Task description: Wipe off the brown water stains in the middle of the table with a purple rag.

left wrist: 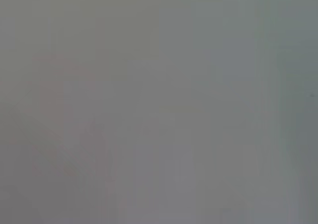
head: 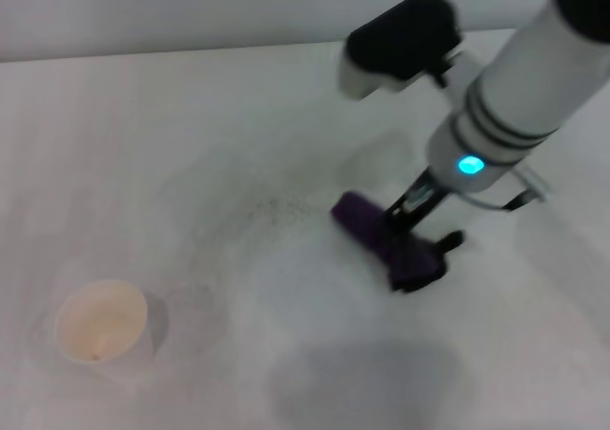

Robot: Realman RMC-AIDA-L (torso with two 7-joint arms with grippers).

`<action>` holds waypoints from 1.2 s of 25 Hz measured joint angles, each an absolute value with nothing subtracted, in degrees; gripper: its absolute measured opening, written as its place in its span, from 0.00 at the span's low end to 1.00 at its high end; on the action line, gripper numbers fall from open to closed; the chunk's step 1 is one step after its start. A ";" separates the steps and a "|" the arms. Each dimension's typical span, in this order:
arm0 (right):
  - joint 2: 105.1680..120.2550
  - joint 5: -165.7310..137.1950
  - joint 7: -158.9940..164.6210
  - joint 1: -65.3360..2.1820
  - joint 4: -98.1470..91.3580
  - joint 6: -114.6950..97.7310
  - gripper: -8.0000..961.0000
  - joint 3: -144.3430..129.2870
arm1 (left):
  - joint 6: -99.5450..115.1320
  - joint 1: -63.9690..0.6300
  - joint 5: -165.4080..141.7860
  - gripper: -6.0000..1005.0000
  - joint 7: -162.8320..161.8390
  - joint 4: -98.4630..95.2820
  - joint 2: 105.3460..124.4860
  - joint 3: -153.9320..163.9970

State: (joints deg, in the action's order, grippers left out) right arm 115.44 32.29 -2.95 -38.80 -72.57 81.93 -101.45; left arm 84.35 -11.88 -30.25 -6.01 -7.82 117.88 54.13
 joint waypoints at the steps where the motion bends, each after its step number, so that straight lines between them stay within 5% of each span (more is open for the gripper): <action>1: 115.42 31.90 -3.90 -38.43 -72.46 82.09 0.13 -100.06 | 84.34 -11.88 -30.24 0.87 -6.01 -7.82 117.97 54.13; 21: 115.54 29.92 -13.74 -32.29 -63.73 70.08 0.17 -89.34 | 84.34 -12.80 -30.31 0.87 -5.97 -7.82 118.34 52.73; 26: 115.45 38.29 -23.76 -28.65 -63.16 68.07 0.35 -83.60 | 83.88 -13.30 -30.27 0.87 -5.97 -7.76 118.53 52.73; 30: 115.30 47.28 -34.90 -26.19 -63.12 68.32 0.35 -76.18 | 83.80 -13.46 -30.24 0.88 -5.97 -7.53 118.80 52.73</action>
State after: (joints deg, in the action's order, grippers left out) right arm 115.30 47.28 -34.90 -26.19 -63.12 68.32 -76.18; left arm 83.80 -13.46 -30.24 -5.97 -7.53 118.80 52.73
